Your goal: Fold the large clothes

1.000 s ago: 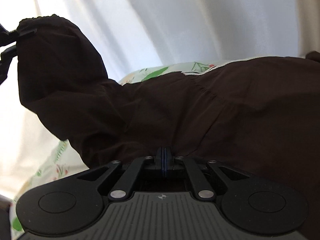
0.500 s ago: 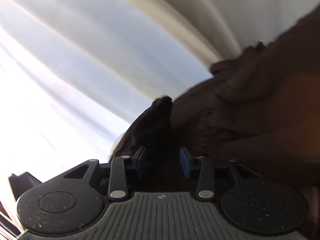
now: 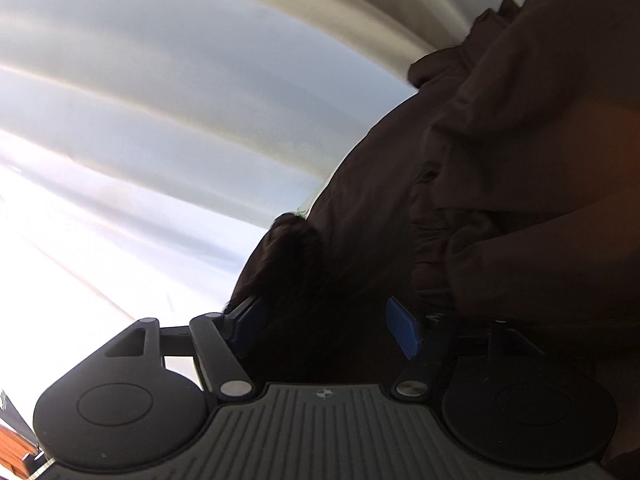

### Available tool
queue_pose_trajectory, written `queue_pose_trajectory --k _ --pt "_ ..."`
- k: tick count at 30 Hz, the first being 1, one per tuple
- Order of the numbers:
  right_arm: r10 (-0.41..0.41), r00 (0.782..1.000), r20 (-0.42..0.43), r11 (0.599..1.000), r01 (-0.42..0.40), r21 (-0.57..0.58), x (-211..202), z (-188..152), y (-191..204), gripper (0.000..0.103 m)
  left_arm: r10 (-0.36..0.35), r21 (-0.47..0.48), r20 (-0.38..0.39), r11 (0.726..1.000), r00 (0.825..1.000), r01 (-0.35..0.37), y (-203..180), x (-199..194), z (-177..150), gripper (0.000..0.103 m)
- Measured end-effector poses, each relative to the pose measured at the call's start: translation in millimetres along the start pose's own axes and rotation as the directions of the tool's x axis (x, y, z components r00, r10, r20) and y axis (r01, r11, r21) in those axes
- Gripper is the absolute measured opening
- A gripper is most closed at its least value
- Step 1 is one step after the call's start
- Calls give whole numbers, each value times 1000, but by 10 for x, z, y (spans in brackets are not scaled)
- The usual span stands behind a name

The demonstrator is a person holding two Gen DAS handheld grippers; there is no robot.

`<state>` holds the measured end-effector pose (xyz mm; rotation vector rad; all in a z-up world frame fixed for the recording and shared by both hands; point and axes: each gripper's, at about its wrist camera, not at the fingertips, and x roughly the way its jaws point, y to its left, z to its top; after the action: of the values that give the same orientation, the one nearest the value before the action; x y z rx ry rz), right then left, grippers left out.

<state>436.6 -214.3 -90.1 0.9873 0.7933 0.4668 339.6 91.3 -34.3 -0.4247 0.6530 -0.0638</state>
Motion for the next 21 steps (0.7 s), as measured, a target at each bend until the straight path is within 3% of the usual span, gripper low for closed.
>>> queue_pose_trajectory --k 3,10,15,16,17,21 --pt "26 999 -18 999 -26 35 68 -16 -25 70 39 9 17 999 999 -39 108 -112 -2 17" --pt "82 996 -23 993 -80 86 -6 -93 -15 71 46 74 -15 996 999 -45 -31 49 -56 18" --pt "41 997 -63 999 -39 29 116 -75 56 70 41 75 -44 996 998 -38 -103 149 -148 18" --pt "37 997 -68 999 -35 28 170 -64 51 63 43 71 -49 997 998 -40 -97 160 -136 18" --pt "38 997 -74 999 -36 28 206 -62 50 50 45 70 -54 997 998 -41 -97 180 -139 18" --pt "8 996 -88 1000 -8 1 310 -57 61 31 61 76 -71 996 996 -56 -76 118 -119 19"
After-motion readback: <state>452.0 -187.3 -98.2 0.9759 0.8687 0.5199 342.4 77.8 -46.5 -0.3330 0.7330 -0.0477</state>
